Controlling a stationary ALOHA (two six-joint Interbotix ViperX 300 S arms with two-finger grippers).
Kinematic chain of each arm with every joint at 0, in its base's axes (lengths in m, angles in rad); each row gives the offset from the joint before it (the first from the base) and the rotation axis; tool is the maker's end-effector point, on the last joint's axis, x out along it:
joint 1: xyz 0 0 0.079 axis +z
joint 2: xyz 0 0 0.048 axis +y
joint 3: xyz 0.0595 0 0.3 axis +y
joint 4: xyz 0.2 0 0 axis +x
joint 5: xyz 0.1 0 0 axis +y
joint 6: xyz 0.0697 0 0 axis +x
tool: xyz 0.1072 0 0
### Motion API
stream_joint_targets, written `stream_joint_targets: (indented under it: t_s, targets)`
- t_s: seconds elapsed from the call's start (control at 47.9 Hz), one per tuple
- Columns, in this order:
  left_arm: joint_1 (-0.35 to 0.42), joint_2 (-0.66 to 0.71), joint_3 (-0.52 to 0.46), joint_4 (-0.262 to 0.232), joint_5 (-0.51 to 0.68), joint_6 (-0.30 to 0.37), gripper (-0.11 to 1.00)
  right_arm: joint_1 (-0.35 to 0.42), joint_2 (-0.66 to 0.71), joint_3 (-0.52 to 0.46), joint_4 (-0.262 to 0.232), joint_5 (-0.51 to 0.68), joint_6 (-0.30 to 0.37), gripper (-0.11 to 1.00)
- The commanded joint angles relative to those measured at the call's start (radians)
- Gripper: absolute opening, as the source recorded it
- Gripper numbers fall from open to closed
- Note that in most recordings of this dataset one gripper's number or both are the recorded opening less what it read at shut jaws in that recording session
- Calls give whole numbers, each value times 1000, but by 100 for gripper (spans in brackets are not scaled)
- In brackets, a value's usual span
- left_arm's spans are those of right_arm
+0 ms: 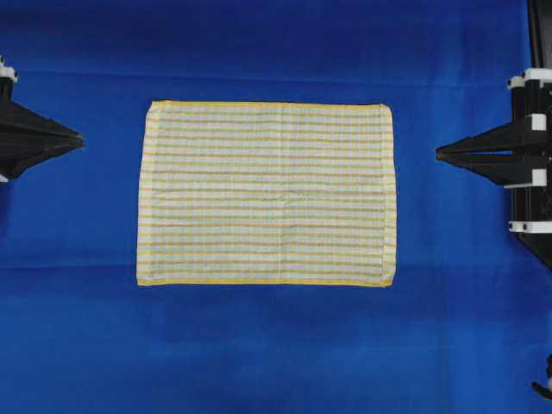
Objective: Fold the yellow towel.
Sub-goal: 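Move both grippers to the far corners of the yellow-striped towel and grasp them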
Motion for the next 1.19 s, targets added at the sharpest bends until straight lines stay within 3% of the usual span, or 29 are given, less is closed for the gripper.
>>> stream_joint_targets:
  t_s: [0.0, 0.209, 0.355, 0.522, 0.585, 0.648, 0.815, 0.878, 1.003, 1.17]
  targets:
    - [-3, 21, -11, -52, 6, -9, 0, 3, 9, -18, 6, -3, 11, 0]
    - [21, 34, -8, -52, 9, -8, 0, -9, 34, -29, 38, 51, 32, 0]
    - [74, 66, 0, -51, 28, -15, 0, -80, 43, -26, 77, 120, 55, 0]
    - [143, 169, 8, -52, 29, -18, 4, -166, 86, -18, 84, 161, 69, 1]
    - [161, 218, 8, -57, 23, -18, 19, -195, 115, -14, 92, 166, 69, 4]
    - [179, 273, 8, -58, 9, -20, 37, -230, 164, -8, 103, 167, 69, 16]
    - [224, 454, 3, -58, -66, -20, 82, -319, 318, 0, 126, 152, 69, 66]
    - [245, 517, 0, -58, -92, -20, 79, -345, 382, 2, 129, 135, 69, 74]
    - [291, 635, -5, -60, -132, -20, 70, -387, 508, 2, 129, 75, 69, 65]
    - [334, 765, -14, -58, -169, -20, 71, -446, 678, 2, 129, -11, 67, 64]
